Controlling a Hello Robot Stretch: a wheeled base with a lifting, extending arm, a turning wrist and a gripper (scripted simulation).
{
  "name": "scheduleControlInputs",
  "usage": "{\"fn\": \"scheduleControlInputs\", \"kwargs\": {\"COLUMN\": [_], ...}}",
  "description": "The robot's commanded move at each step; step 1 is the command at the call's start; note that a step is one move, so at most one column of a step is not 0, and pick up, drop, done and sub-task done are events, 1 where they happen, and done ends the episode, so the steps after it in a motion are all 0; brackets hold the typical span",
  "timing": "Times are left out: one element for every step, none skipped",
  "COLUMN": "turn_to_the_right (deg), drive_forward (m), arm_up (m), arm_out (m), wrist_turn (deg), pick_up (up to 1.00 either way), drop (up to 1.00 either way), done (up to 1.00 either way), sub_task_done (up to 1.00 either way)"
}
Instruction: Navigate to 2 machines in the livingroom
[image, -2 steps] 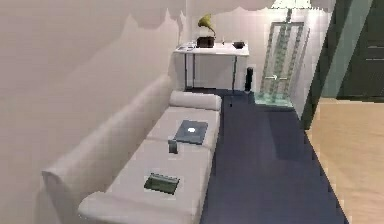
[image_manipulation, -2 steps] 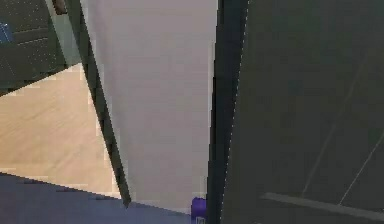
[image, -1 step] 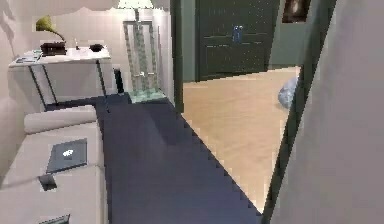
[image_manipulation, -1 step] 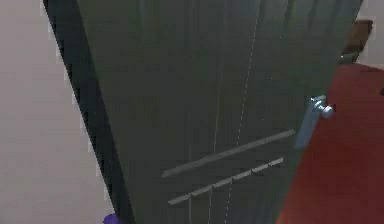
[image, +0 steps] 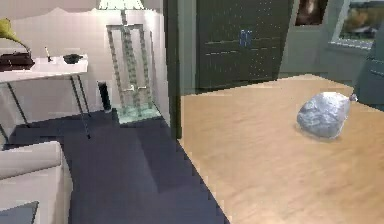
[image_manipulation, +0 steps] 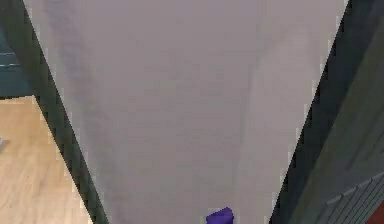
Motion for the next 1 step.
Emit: {"fn": "scheduleControlInputs", "kwargs": {"turn_to_the_right": [-42.0], "drive_forward": [0.0], "arm_up": [0.0], "arm_out": [0.0], "wrist_turn": [0.0], "pick_up": [0.0], "drop": [0.0], "done": [0.0], "sub_task_done": [0.0]}}
